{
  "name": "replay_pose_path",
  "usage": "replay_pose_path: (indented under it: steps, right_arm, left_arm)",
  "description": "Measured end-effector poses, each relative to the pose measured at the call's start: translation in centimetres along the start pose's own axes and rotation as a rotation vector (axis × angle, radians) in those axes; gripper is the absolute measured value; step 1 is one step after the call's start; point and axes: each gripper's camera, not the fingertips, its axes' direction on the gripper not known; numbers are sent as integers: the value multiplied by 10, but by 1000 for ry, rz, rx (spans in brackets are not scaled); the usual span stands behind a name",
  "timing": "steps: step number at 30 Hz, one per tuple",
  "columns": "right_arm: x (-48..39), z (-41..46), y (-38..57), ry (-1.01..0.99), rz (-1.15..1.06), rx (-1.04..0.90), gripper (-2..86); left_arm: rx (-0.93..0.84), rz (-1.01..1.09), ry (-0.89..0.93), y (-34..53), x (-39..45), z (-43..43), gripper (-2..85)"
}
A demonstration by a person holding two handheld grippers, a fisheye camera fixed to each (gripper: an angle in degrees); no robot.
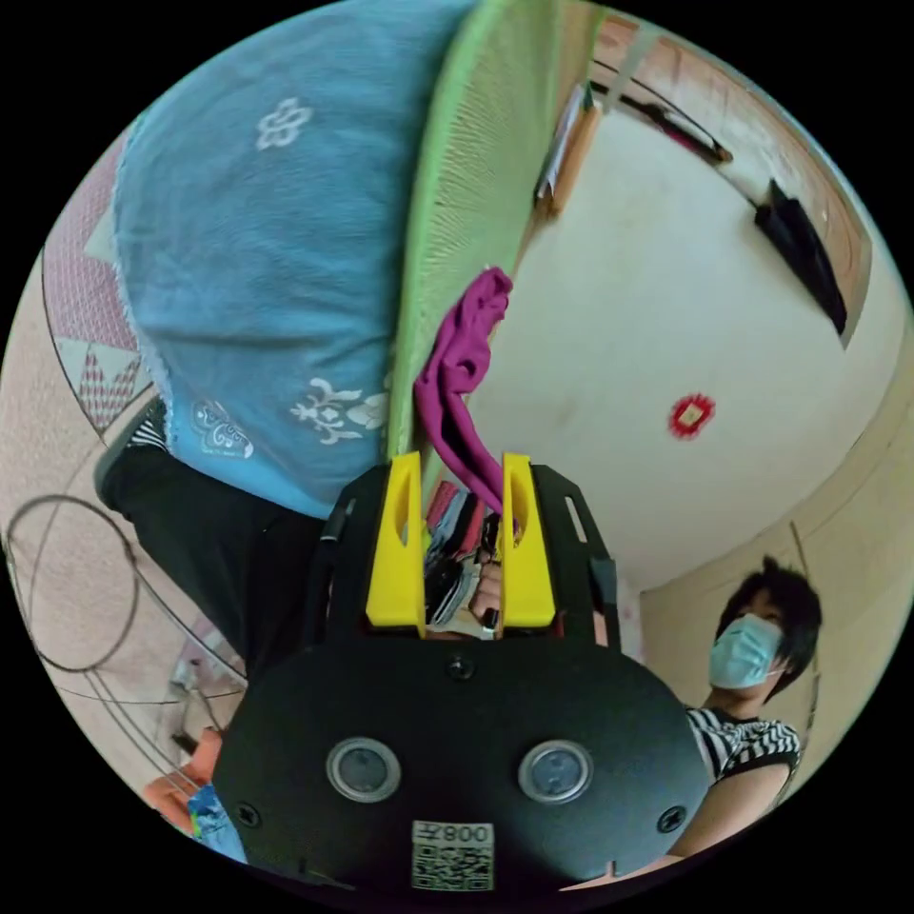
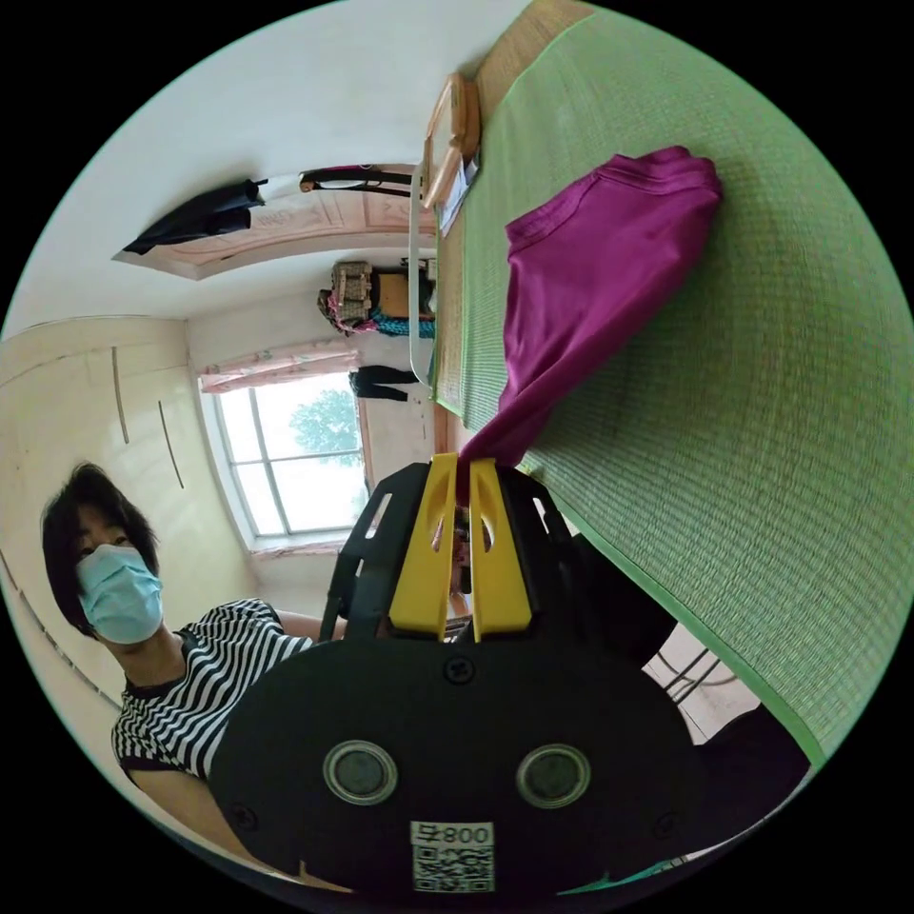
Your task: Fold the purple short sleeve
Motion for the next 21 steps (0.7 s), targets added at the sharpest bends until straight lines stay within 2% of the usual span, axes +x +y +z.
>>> replay_pose_path:
  steps: [10, 21]
  right_arm:
    - [-8, -21, 9, 16, -21, -13, 16]
    - [16, -81, 52, 28, 10, 7, 17]
  left_arm:
    - [57, -99, 44, -25, -3, -3, 111]
    - [86, -74, -48, -27, 17, 4, 48]
